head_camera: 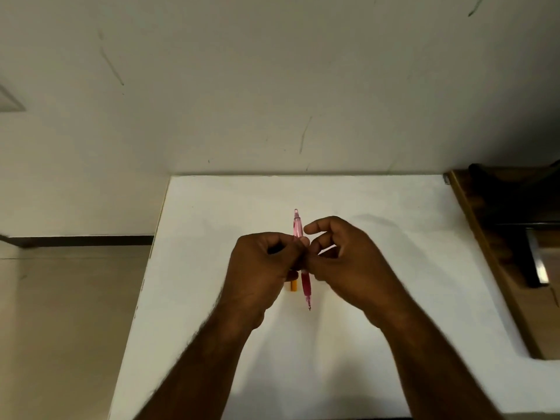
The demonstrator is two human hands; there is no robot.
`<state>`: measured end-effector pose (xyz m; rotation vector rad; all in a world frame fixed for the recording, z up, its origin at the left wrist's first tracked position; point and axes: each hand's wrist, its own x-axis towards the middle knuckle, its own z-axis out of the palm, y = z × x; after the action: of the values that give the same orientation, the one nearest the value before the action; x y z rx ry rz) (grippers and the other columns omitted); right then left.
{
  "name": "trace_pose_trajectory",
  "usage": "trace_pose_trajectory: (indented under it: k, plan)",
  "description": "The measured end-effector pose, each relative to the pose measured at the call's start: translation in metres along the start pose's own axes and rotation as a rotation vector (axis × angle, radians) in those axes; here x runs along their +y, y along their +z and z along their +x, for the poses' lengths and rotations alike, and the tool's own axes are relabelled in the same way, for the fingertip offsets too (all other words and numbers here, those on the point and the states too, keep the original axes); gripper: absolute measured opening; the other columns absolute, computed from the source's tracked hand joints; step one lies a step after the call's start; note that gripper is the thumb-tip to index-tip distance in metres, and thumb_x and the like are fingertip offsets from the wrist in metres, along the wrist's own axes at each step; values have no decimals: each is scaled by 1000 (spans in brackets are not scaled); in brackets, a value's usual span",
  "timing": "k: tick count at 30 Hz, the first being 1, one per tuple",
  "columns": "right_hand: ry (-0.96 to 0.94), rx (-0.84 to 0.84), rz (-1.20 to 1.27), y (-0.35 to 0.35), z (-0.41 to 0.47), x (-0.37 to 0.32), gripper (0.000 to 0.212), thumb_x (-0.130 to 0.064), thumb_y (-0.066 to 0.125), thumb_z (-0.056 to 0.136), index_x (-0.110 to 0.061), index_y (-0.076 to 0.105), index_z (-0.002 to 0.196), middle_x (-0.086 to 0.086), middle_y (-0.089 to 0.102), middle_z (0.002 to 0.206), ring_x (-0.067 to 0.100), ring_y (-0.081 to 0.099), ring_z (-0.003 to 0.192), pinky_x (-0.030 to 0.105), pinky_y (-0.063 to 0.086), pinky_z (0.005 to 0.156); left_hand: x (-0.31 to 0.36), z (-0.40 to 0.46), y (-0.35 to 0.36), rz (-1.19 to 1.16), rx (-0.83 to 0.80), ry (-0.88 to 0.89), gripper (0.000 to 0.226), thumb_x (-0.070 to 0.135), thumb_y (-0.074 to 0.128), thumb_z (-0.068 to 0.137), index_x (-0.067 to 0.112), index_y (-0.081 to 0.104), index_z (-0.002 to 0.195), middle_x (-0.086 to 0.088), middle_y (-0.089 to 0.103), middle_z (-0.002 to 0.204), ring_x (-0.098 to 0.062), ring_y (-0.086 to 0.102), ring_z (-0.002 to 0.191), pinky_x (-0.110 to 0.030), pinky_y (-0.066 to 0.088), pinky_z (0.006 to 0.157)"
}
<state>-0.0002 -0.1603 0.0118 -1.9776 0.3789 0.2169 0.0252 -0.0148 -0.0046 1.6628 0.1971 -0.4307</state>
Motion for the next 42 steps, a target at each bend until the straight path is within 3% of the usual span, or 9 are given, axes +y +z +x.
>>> trace_pose_trajectory:
  k: [3,6,9,12,16,25,33,38,42]
  plan:
    - [34,-37,194,-11,14,0,26,-9,71,88,-27,72,107,-1,76,92,14,75,80,33,60,75,-3,4,-7,7,-31,-21,17,27,74,89,14,81,80,-5,77,70,-15,74,64,-30,63,66]
    - [85,-11,425,-11,25,-3,13,-18,66,94,-19,79,95,5,77,89,18,74,76,31,60,72,-3,5,-8,40,-67,-26,16,26,74,88,13,81,80,-5,77,70,-15,73,61,-31,64,66]
    - [101,3,413,-1,31,0,23,-29,71,93,-9,77,84,10,77,84,18,73,71,28,61,67,-3,5,-4,58,-101,-11,17,25,74,88,11,81,82,-10,77,71,-21,73,63,-37,65,69]
    - [88,17,400,4,34,3,22,-24,73,93,-9,77,78,10,78,83,17,73,69,24,59,62,-4,5,-2,45,-108,-15,17,24,74,89,10,81,82,-12,77,73,-22,73,64,-39,65,70]
    - [108,59,507,0,35,3,15,-17,74,91,-6,78,82,2,78,78,12,71,65,22,57,60,-5,6,1,49,-123,-14,17,26,75,88,11,81,83,-9,78,73,-18,73,61,-33,64,66]
    - [138,116,543,2,36,9,17,-19,74,91,-18,80,75,6,79,82,14,73,70,24,59,64,-6,10,6,120,-107,-8,22,31,74,88,12,80,81,-7,77,72,-16,72,59,-40,65,72]
    - [187,217,575,1,41,16,12,-23,75,90,-15,80,85,1,76,73,15,72,71,25,59,65,-9,6,7,148,-151,-20,20,30,76,87,11,81,81,-8,78,73,-24,76,67,-33,65,70]
    - [103,286,-37,-1,44,36,11,-28,77,85,-20,80,78,-2,76,71,22,74,74,40,61,78,-9,8,5,107,-120,-34,19,29,76,87,11,81,81,-5,77,69,-17,74,61,-25,62,64]
    - [57,274,-510,8,41,41,12,-37,74,87,-24,77,87,-5,76,85,17,71,79,28,52,74,-9,11,4,111,-104,-34,20,32,76,86,13,80,80,-4,76,68,-15,73,59,-29,64,67]
